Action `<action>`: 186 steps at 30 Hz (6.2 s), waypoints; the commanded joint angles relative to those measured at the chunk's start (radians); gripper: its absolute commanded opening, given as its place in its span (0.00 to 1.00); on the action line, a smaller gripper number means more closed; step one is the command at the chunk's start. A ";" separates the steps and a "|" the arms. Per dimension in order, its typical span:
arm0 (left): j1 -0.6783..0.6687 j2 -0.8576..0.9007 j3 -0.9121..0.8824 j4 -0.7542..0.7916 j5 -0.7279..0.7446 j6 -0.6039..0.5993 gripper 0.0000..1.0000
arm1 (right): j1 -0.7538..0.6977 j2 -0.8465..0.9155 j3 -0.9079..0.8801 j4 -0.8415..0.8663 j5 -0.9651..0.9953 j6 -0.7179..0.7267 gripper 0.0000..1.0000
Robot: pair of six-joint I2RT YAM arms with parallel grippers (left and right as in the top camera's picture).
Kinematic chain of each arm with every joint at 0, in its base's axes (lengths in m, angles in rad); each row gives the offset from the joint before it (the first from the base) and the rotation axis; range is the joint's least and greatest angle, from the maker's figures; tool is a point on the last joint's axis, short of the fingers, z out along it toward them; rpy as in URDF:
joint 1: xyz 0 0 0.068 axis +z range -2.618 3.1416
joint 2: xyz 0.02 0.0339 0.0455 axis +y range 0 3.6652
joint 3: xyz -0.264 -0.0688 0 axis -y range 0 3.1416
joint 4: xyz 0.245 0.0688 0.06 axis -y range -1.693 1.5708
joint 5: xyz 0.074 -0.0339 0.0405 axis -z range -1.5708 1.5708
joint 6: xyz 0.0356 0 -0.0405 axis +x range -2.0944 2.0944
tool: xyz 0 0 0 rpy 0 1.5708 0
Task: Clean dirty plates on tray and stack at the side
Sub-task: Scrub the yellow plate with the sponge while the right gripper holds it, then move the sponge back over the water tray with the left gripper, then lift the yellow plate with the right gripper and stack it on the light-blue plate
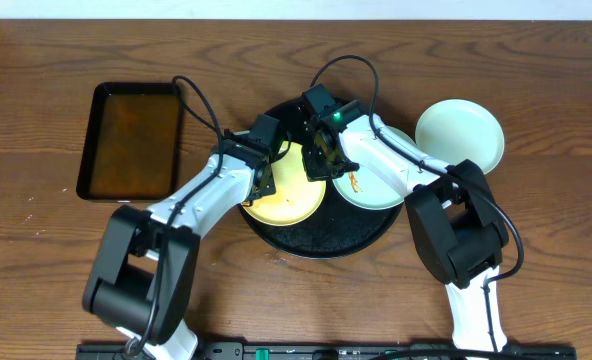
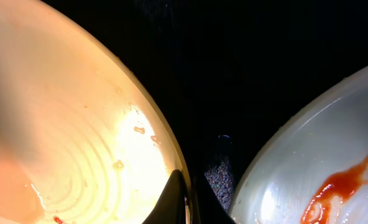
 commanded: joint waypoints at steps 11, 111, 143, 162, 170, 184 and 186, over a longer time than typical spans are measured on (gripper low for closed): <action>-0.001 -0.013 0.022 0.124 0.334 -0.101 0.08 | 0.014 0.027 -0.031 0.002 0.031 0.017 0.01; 0.459 -0.364 0.149 -0.031 0.208 0.029 0.08 | 0.021 0.025 0.112 -0.047 0.028 -0.077 0.01; 0.710 -0.142 0.135 -0.055 0.354 0.108 0.08 | 0.107 -0.120 0.323 -0.187 0.471 -0.150 0.01; 0.710 -0.142 0.135 -0.060 0.354 0.108 0.08 | 0.374 -0.194 0.323 -0.024 1.189 -0.679 0.01; 0.710 -0.142 0.135 -0.062 0.354 0.108 0.08 | 0.446 -0.194 0.323 0.132 1.349 -0.977 0.01; 0.710 -0.142 0.135 -0.063 0.353 0.112 0.08 | 0.475 -0.194 0.323 0.131 1.289 -0.856 0.01; 0.710 -0.142 0.135 -0.063 0.354 0.114 0.08 | 0.460 -0.194 0.323 0.058 1.161 -0.774 0.01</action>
